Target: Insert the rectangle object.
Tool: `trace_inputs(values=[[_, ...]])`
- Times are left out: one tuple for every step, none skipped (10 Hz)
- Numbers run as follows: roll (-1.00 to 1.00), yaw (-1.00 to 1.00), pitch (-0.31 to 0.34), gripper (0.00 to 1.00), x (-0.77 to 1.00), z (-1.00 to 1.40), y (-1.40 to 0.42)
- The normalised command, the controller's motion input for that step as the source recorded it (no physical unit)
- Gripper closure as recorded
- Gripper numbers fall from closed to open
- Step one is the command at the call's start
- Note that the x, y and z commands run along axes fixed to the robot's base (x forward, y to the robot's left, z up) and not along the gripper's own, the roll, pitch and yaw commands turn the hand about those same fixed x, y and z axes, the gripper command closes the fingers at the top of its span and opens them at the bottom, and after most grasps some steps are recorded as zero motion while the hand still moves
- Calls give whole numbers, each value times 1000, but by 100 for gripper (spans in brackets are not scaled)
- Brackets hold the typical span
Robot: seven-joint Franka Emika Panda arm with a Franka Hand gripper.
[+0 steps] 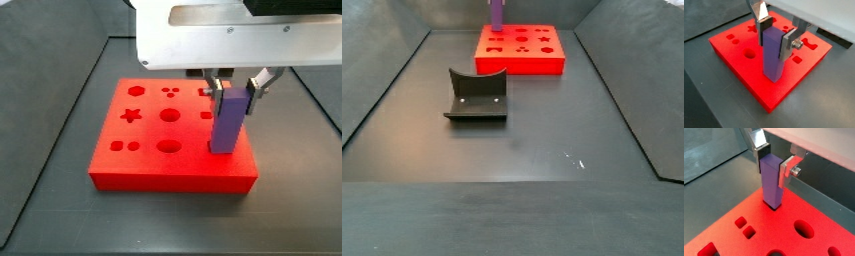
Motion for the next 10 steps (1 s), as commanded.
trace_inputs(values=[[0,-103,0,100,26,-91,106],[0,-117,0,100,197,-103,229],[0,-129,3,100,163,-100,143],[17,-111,0,100,54,-131,37],[24,-120,0,100,0,-254,0],[74,-83,13,100,14,-406,-94],[46,-11,27,100,0,-486,-143],[20,-3,19,100,0,-443,-131],[0,0,31,100,14,-297,-177],[0,0,40,100,194,-271,-49]])
